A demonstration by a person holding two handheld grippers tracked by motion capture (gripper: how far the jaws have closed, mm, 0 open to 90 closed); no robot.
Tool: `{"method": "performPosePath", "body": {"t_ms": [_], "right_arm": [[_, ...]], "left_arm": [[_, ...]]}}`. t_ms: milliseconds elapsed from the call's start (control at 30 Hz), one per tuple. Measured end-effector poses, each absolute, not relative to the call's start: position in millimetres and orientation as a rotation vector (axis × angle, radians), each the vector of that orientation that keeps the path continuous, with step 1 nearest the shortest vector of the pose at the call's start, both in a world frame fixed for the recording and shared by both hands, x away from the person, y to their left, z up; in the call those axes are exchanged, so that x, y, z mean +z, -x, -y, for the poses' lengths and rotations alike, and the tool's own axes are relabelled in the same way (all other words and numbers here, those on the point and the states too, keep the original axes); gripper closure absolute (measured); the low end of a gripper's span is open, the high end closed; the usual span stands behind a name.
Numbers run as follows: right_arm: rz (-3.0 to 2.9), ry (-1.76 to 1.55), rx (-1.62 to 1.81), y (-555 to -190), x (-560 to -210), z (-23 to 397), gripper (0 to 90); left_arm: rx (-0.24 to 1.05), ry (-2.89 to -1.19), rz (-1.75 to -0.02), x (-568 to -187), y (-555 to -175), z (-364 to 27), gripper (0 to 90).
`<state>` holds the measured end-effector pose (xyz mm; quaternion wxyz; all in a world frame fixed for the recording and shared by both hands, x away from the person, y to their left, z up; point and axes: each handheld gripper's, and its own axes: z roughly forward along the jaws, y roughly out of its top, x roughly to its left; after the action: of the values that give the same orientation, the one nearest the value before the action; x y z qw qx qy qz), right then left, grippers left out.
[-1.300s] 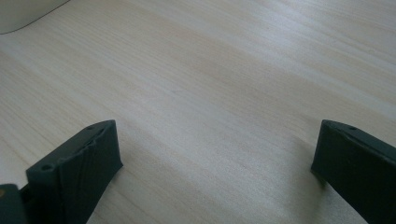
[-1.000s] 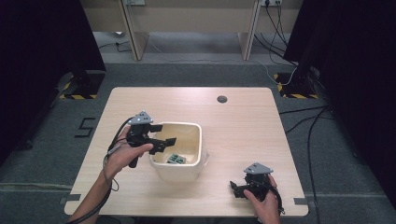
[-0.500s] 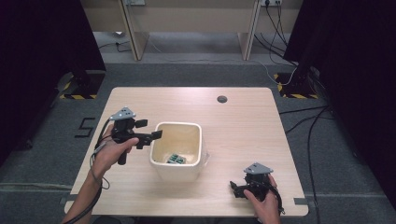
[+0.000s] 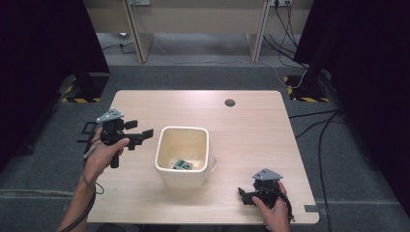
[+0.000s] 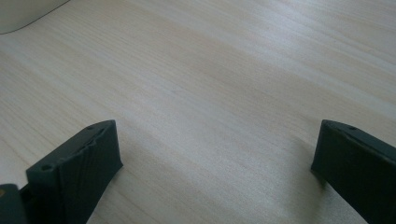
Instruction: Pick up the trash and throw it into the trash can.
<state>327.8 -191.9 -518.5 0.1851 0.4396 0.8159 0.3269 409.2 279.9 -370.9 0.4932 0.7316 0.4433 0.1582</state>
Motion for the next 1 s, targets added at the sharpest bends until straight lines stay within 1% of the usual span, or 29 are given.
{"method": "performPosePath", "body": {"t_ms": [467,1000], "right_arm": [[-2.299,-1.238,0.921,-328,-519,192,1.0],[-2.299,-1.237,0.921,-328,-519,192,1.0]], "left_arm": [[0.394,-1.745,-1.138,-390,-418,-293,16.2],[0.409,-1.735,-1.187,-419,-422,-293,16.2]]}}
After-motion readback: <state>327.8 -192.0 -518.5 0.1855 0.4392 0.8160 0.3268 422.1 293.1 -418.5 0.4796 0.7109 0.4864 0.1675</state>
